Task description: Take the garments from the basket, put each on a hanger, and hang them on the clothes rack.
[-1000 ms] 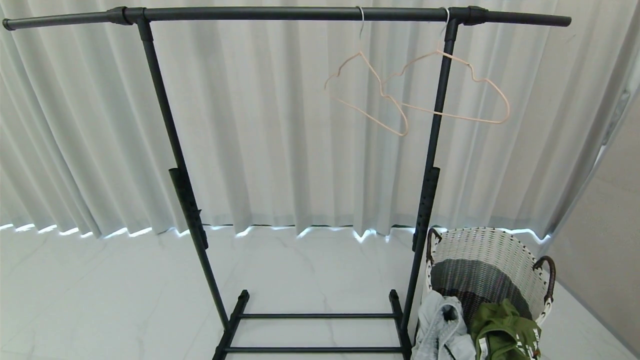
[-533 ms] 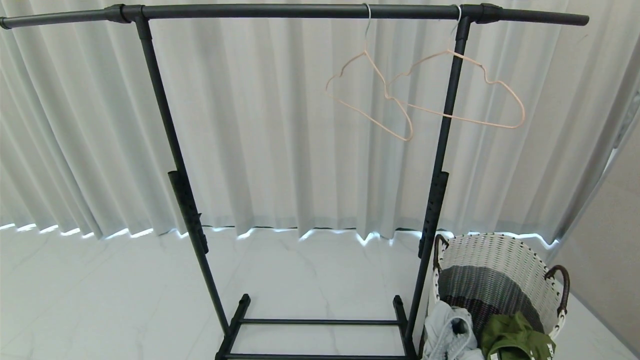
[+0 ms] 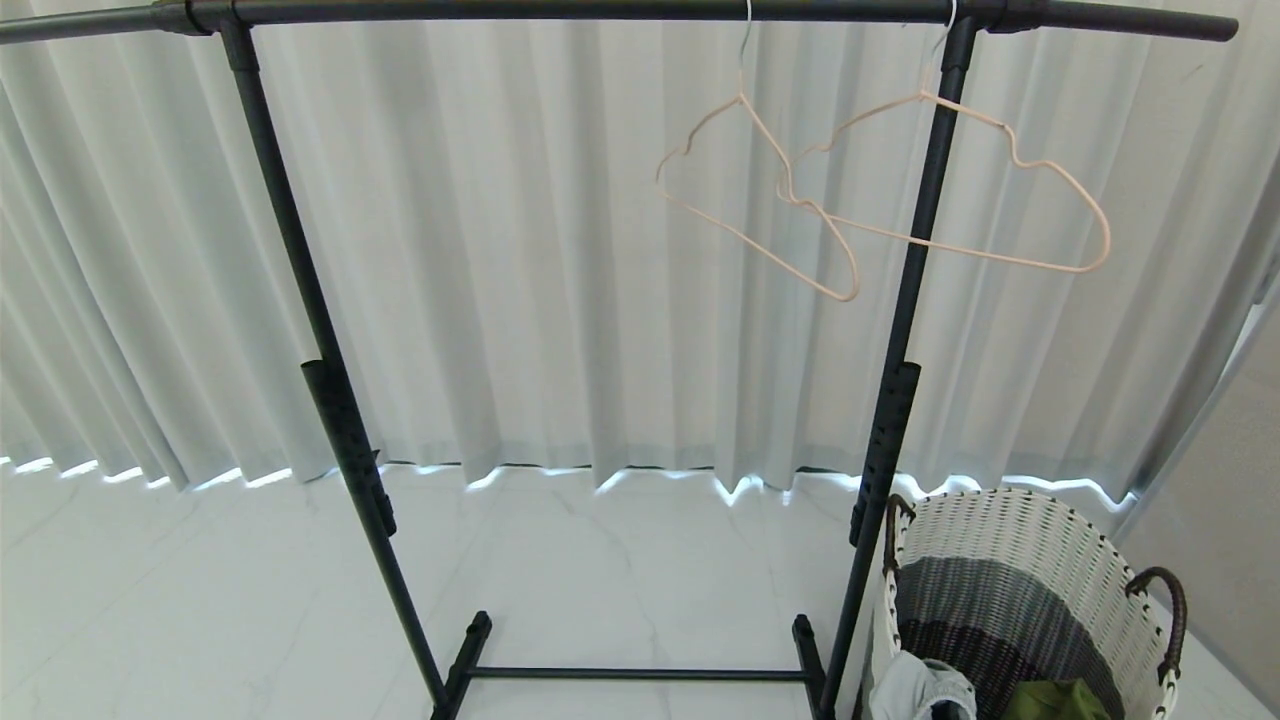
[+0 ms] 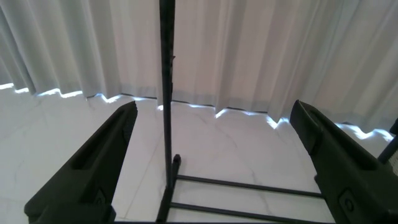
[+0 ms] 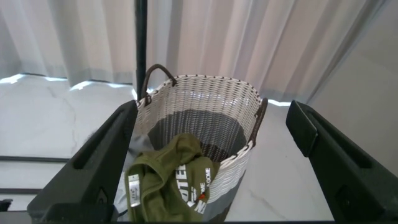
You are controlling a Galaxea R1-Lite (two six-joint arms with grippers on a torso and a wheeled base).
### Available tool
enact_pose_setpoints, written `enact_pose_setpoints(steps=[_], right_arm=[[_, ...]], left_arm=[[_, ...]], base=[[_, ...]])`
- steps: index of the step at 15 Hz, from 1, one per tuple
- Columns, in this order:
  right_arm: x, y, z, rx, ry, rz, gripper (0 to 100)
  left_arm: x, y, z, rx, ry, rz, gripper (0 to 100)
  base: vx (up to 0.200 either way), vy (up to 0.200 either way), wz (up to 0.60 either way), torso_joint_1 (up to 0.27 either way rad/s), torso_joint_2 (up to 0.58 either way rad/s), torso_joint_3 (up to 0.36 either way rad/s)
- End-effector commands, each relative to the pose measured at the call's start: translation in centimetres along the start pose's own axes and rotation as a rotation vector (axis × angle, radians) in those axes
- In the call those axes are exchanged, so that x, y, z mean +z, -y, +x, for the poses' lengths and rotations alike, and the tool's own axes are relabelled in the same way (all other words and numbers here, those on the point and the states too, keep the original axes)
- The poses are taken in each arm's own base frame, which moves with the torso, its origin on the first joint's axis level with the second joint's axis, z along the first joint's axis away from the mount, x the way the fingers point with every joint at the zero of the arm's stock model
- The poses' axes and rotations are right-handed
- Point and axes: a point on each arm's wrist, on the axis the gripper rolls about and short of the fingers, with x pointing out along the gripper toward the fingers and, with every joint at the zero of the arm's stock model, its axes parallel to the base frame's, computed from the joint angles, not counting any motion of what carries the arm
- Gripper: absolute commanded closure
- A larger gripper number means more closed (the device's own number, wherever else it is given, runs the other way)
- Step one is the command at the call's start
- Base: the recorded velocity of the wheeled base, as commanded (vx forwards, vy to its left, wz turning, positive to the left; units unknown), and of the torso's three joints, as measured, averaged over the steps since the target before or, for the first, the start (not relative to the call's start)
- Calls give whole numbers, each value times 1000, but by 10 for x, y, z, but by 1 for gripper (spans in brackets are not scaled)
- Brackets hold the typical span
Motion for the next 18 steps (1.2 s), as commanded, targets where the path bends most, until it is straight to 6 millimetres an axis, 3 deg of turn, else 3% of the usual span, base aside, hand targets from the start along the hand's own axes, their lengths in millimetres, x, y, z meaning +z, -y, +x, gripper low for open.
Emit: enact_pose_setpoints(steps=[1, 8, 9, 10, 12, 13, 16, 18], right_arm=[[0, 0, 0, 2, 2, -12, 0], [2, 0, 0, -4, 13, 63, 0], [18, 1, -4, 29, 59, 67, 0], [52, 4, -4, 90, 76, 128, 0], [100, 9, 11, 152, 45, 136, 0], [107, 8, 27, 170, -19, 47, 0], [100, 5, 65, 190, -217, -181, 0], [82, 6, 91, 178, -409, -313, 0]], left_arm=[[0, 0, 0, 0, 0, 0, 0], [0, 0, 0, 3, 0, 0, 0], [0, 0, 0, 3, 0, 0, 0], [0, 0, 0, 3, 0, 0, 0], [0, 0, 0, 3, 0, 0, 0], [0, 0, 0, 3, 0, 0, 0], [0, 0, 0, 3, 0, 0, 0], [0, 0, 0, 3, 0, 0, 0]], base=[[0, 0, 0, 0, 0, 0], [0, 0, 0, 0, 0, 0], [0, 0, 0, 0, 0, 0], [0, 0, 0, 0, 0, 0], [0, 0, 0, 0, 0, 0], [0, 0, 0, 0, 0, 0], [0, 0, 0, 0, 0, 0], [0, 0, 0, 0, 0, 0]])
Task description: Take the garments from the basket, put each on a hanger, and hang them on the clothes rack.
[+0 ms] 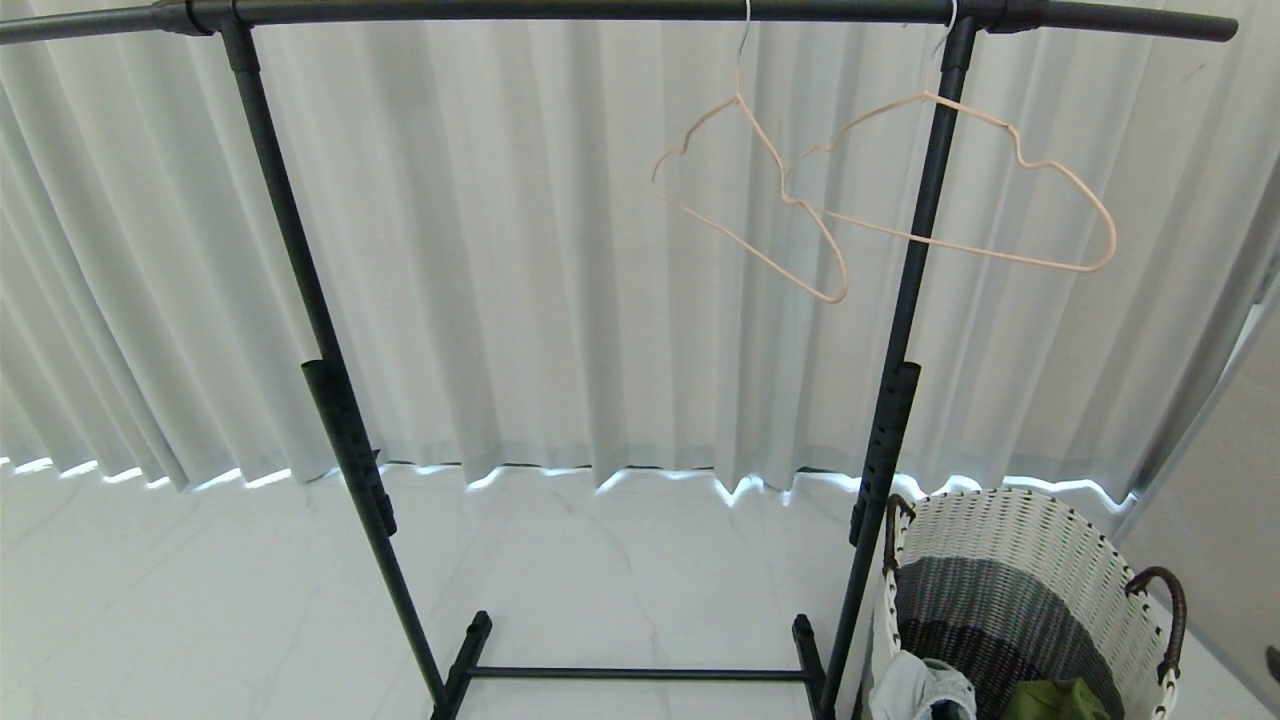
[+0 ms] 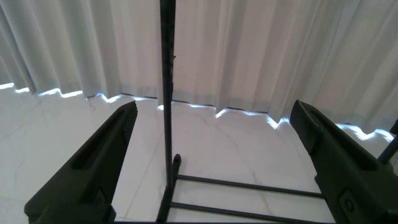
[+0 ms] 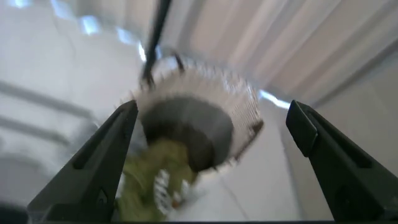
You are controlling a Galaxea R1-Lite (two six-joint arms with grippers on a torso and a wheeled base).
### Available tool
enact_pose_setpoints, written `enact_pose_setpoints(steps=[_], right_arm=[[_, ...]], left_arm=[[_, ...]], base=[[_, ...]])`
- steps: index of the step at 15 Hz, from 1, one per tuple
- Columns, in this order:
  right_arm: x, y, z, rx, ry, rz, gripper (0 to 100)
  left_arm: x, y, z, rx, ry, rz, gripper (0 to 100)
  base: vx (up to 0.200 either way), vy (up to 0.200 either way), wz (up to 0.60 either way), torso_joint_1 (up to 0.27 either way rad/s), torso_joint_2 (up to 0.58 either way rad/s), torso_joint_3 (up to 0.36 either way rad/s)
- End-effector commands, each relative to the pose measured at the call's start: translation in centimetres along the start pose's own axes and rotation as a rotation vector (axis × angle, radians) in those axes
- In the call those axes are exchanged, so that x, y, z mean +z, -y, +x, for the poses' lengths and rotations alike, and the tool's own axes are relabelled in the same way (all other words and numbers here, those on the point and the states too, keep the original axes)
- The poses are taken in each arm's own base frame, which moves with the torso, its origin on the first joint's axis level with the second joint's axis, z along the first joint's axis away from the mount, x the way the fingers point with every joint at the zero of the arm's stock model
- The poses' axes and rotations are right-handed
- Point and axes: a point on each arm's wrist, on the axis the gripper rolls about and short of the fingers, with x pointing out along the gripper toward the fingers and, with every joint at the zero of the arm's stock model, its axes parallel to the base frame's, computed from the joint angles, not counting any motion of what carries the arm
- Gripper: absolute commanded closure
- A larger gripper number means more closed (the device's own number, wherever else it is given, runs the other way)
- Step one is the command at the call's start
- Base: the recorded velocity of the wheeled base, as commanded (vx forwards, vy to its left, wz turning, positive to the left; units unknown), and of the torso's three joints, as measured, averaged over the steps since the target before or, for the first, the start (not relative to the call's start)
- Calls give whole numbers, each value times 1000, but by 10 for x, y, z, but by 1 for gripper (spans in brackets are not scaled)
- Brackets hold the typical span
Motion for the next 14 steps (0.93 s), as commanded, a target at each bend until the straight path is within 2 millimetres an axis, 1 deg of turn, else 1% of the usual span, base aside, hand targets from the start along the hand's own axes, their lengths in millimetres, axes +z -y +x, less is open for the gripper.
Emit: enact_pose_setpoints(steps=[1, 3, 7, 10, 14], right_arm=[[-11, 5, 47, 29, -285, -102, 0], [-25, 7, 61, 42, -401, -131, 0], [-55, 0, 77, 182, -597, -277, 0], [-72, -5, 79, 232, -667, -294, 0], [-86, -9, 94, 270, -705, -289, 0]], left_arm=[[0, 0, 0, 0, 0, 0, 0], [0, 0, 0, 0, 0, 0, 0], [0, 0, 0, 0, 0, 0, 0], [0, 0, 0, 0, 0, 0, 0], [0, 0, 0, 0, 0, 0, 0]], base=[[0, 0, 0, 0, 0, 0], [0, 0, 0, 0, 0, 0], [0, 0, 0, 0, 0, 0], [0, 0, 0, 0, 0, 0], [0, 0, 0, 0, 0, 0]])
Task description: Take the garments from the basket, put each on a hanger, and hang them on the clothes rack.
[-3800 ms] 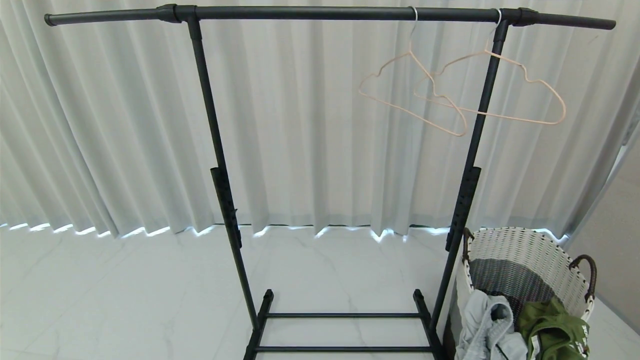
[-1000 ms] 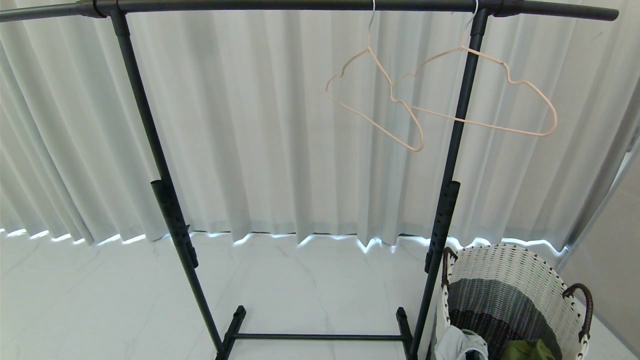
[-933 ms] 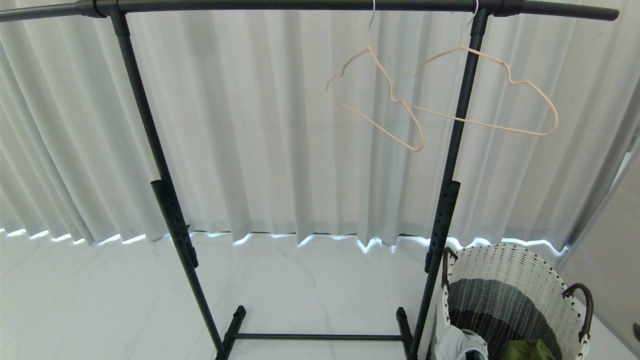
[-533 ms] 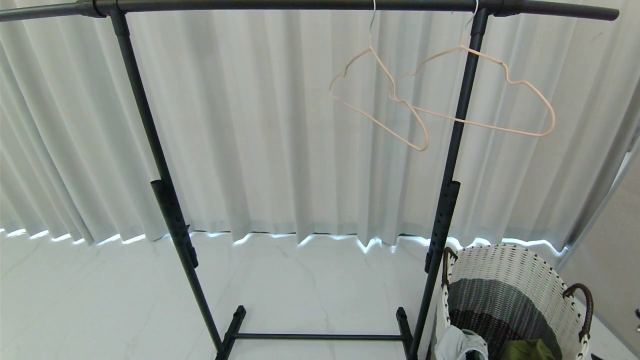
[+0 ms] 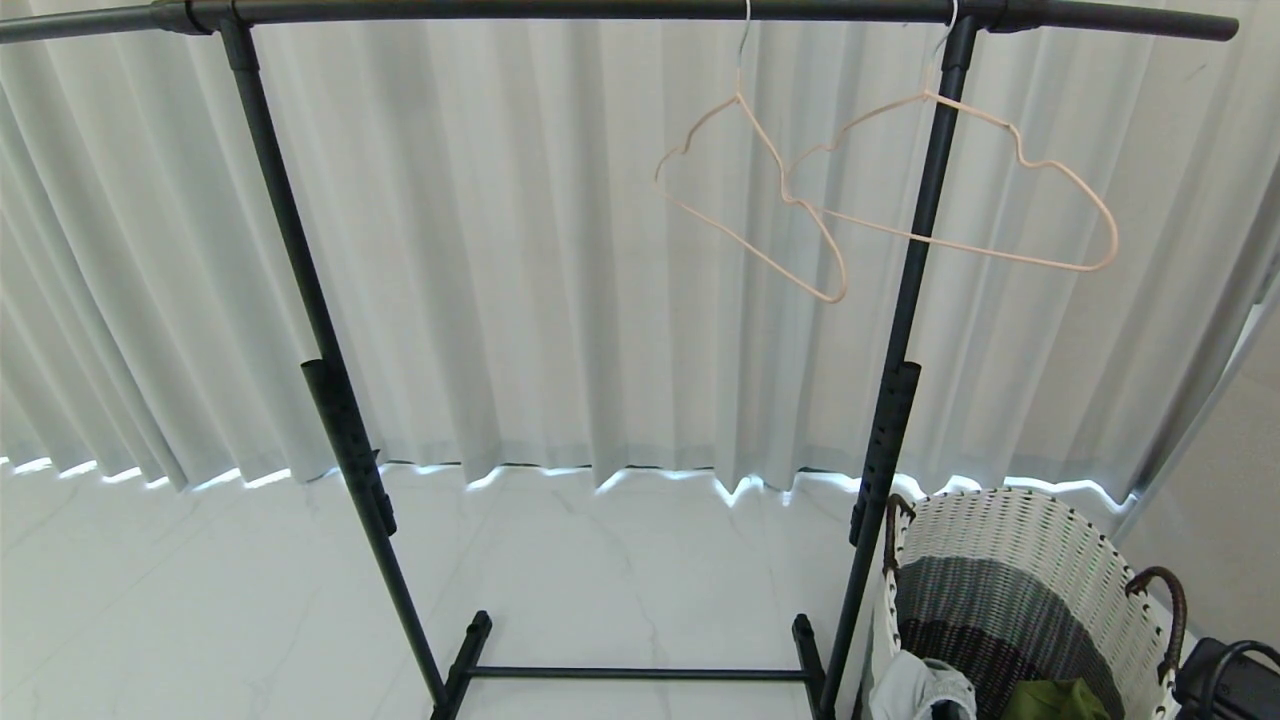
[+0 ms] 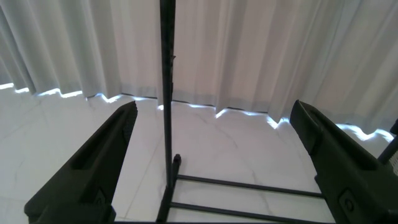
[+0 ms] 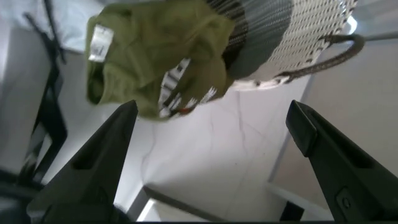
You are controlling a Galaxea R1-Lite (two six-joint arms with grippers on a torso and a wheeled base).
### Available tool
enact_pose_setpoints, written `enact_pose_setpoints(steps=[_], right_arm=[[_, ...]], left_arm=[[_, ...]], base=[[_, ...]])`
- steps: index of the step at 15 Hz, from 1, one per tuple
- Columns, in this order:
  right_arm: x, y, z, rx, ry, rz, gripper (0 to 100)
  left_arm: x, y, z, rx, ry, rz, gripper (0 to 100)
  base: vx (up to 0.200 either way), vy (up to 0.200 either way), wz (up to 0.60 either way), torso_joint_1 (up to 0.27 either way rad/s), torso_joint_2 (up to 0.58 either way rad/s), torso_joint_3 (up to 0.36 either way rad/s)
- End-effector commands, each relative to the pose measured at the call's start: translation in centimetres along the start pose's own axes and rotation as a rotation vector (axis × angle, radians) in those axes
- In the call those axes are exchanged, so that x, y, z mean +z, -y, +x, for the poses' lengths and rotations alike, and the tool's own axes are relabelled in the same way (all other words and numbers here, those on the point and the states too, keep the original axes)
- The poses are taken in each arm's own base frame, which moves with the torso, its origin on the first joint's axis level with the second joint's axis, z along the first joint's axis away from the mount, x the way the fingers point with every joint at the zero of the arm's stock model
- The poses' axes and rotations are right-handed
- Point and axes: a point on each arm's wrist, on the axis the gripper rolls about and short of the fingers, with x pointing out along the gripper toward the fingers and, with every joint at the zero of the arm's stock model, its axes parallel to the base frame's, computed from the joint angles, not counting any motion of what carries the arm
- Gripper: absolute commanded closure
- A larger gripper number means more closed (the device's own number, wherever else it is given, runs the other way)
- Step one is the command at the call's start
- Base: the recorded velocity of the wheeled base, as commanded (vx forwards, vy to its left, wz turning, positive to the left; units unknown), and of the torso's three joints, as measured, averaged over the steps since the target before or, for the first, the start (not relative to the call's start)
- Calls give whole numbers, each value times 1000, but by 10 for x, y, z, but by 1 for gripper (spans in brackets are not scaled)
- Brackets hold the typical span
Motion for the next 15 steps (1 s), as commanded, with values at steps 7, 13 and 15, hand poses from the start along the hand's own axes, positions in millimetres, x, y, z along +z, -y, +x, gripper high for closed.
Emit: enact_pose_setpoints(steps=[7, 13, 15], right_arm=[[-6, -11, 34, 106, -72, 7, 0], [8, 0, 61, 71, -2, 53, 0], [9, -1, 63, 78, 0, 42, 0]], left_arm=[[0, 0, 0, 0, 0, 0, 0], [0, 0, 0, 0, 0, 0, 0], [0, 0, 0, 0, 0, 0, 0]], base=[[0, 0, 0, 0, 0, 0], [0, 0, 0, 0, 0, 0], [0, 0, 0, 0, 0, 0]])
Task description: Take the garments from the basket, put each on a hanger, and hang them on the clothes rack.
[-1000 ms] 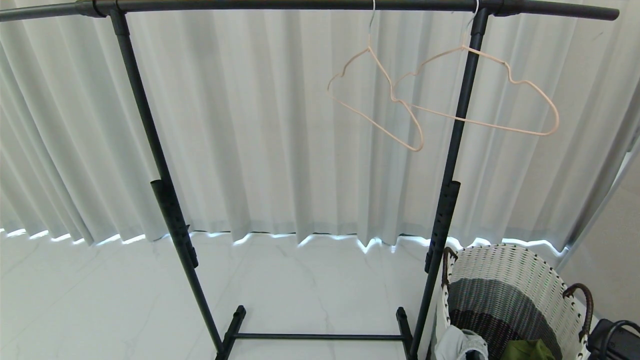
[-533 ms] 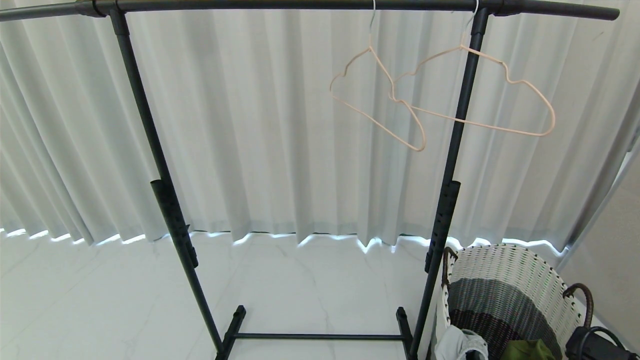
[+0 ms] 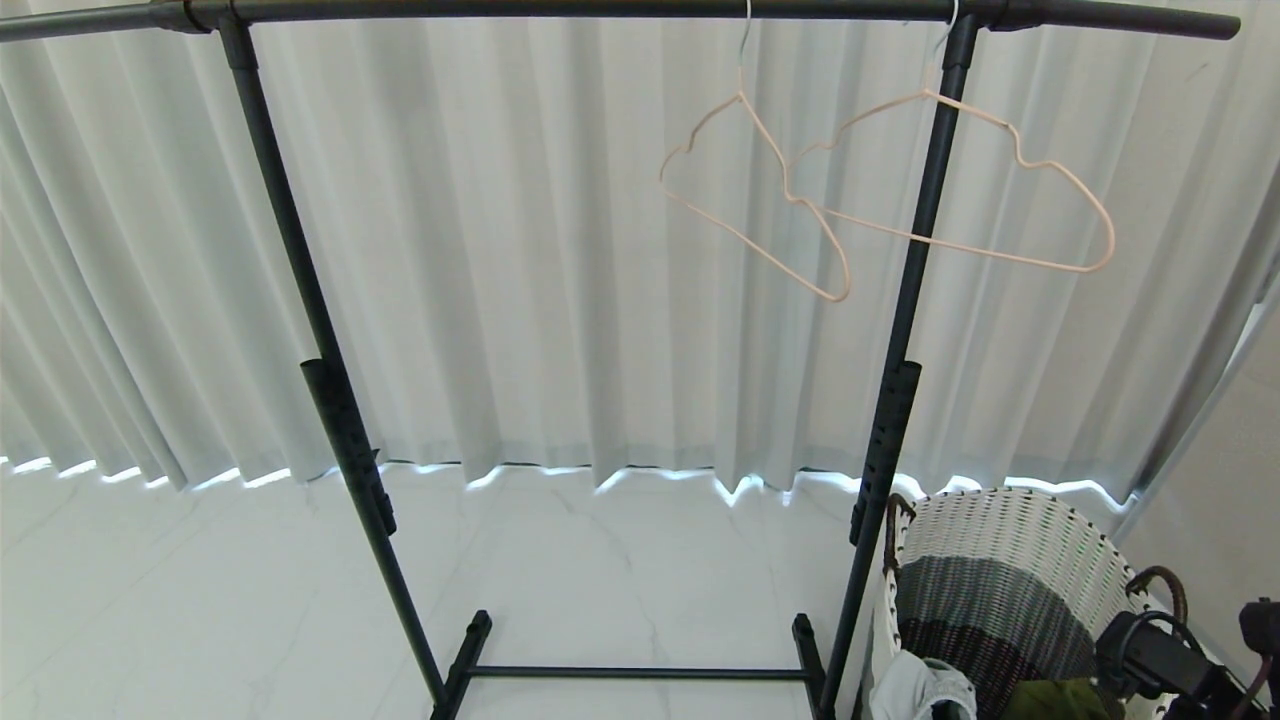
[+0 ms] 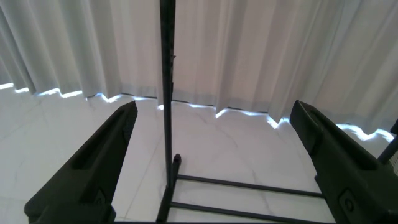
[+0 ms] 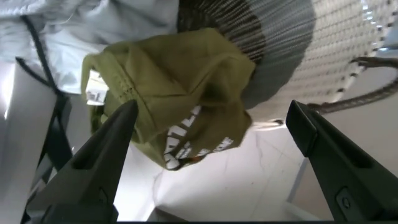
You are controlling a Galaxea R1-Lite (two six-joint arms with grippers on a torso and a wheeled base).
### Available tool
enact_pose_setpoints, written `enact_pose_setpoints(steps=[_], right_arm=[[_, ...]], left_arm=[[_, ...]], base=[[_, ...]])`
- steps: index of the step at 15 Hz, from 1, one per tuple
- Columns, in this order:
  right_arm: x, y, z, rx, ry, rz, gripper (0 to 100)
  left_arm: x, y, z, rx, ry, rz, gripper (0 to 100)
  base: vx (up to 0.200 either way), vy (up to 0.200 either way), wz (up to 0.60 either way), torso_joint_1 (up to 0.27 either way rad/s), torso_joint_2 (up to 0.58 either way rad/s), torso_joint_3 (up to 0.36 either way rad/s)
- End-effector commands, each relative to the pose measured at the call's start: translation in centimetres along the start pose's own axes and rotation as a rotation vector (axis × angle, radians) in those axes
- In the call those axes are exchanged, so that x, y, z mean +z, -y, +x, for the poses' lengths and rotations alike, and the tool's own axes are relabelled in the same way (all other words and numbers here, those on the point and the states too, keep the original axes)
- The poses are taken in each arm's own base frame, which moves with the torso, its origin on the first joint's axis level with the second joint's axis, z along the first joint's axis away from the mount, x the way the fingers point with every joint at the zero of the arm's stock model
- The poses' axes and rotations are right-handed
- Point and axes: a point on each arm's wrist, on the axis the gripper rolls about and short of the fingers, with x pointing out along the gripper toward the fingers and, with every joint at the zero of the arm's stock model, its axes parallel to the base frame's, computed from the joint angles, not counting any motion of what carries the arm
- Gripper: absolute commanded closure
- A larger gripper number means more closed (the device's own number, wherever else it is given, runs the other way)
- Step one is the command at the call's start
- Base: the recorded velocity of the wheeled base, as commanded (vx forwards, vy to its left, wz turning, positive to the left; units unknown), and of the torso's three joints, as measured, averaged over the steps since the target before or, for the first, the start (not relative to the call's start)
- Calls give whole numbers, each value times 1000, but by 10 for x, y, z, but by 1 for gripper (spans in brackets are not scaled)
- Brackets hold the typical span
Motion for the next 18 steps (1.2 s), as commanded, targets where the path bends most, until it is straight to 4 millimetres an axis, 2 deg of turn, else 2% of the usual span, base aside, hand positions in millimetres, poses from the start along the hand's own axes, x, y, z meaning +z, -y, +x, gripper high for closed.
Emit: enact_pose_setpoints(steps=[1, 9, 14, 18], right_arm=[[0, -3, 5, 31, -23, -14, 0], [6, -17, 10, 100, -15, -93, 0], [1, -18, 25, 132, -82, -85, 0], [7, -11, 38, 109, -78, -68, 0]], left_arm=[[0, 0, 0, 1, 0, 0, 0], [0, 0, 0, 1, 0, 0, 0], [0, 0, 0, 1, 2, 0, 0], [0, 0, 0, 1, 0, 0, 0]], base=[[0, 0, 0, 0, 0, 0], [0, 0, 0, 0, 0, 0], [0, 0, 0, 0, 0, 0], [0, 0, 0, 0, 0, 0]])
